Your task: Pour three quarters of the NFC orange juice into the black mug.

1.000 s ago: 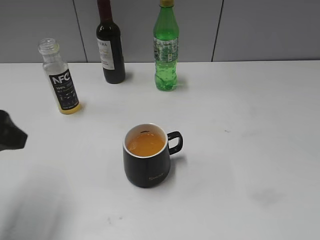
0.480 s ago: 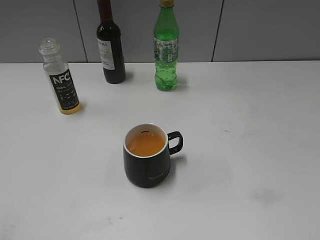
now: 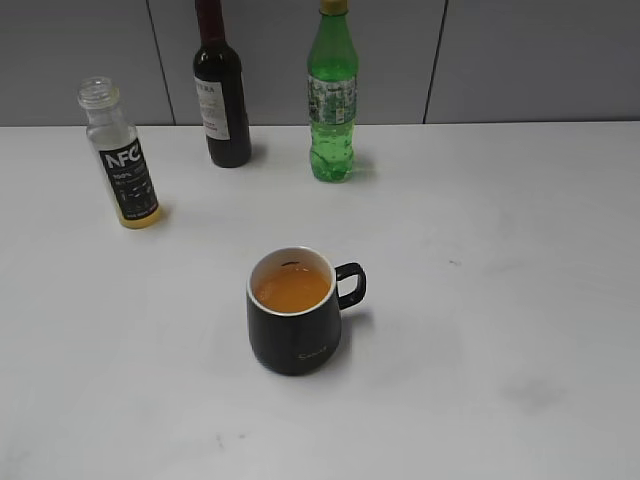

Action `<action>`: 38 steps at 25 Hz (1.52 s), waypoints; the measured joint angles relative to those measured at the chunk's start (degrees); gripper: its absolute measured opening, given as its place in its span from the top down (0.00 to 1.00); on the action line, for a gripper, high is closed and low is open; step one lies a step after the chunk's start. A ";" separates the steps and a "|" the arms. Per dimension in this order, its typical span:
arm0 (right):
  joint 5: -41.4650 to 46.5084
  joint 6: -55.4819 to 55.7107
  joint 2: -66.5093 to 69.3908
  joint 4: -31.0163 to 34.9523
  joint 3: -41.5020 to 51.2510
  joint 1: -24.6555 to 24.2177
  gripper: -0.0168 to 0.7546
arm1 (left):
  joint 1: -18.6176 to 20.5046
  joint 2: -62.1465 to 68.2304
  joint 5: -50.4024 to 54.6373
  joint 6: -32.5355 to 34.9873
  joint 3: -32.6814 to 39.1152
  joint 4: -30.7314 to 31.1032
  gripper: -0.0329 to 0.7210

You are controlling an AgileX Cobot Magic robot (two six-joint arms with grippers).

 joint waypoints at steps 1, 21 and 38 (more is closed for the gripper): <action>0.00 0.00 0.00 0.00 0.00 0.00 0.25 | 0.00 -0.92 0.05 0.00 0.32 0.08 0.17; 0.00 0.00 0.00 0.00 0.00 0.00 0.25 | 0.00 -2.03 -7.90 0.62 3.25 -3.05 0.18; 0.00 0.00 0.00 0.00 0.00 0.00 0.25 | 0.00 -2.03 -7.97 0.62 3.25 -2.98 0.19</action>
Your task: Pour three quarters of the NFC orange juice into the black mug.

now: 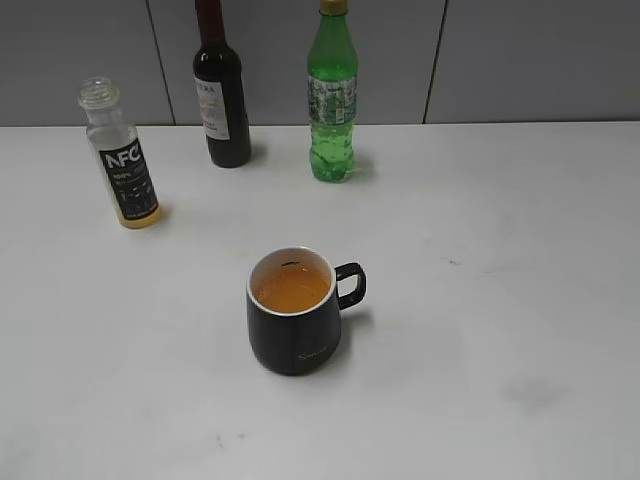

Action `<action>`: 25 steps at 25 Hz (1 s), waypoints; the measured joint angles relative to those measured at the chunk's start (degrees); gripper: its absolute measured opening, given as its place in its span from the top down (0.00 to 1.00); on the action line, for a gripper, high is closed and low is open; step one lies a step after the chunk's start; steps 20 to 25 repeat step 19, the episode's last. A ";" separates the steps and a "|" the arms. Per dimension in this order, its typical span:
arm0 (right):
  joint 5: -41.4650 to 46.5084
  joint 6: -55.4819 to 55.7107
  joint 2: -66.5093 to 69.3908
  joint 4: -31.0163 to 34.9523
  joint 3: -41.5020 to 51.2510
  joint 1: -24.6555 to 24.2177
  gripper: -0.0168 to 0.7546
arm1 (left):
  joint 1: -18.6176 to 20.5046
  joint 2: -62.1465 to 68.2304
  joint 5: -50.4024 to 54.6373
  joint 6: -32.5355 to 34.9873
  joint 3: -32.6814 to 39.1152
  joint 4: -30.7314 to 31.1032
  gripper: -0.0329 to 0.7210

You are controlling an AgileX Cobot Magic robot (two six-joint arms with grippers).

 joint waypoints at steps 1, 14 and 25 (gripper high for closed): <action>0.00 0.00 0.00 0.00 0.00 0.00 0.25 | 0.00 0.00 -0.07 0.00 0.00 0.00 0.19; 0.00 0.00 0.00 0.07 0.00 0.00 0.25 | 14.26 -3.37 -0.05 0.02 0.00 0.05 0.19; 0.00 0.00 0.00 0.07 0.00 0.00 0.25 | 15.01 -3.37 -0.05 0.02 0.00 0.05 0.21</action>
